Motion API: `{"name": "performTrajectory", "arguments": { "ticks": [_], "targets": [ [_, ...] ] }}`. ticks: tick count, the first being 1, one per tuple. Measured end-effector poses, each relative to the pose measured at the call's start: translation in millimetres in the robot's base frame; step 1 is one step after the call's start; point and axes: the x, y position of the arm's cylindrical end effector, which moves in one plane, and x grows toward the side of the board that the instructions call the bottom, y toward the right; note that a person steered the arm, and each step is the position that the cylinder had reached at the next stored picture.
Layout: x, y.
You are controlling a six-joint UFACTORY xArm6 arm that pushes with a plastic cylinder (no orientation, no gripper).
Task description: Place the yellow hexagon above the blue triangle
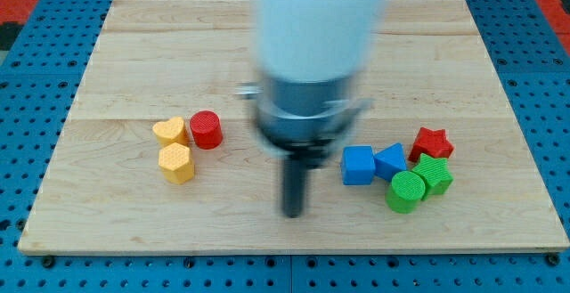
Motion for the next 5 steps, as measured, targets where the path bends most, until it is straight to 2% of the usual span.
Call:
{"name": "performTrajectory", "arguments": {
  "ticks": [1, 2, 3, 4, 5],
  "targets": [
    [-11.5, -111.1],
    [-44.2, -121.9],
    [-51.4, -150.4],
    [-73.9, -72.3],
    [-80.6, 63.1]
  ]
}}
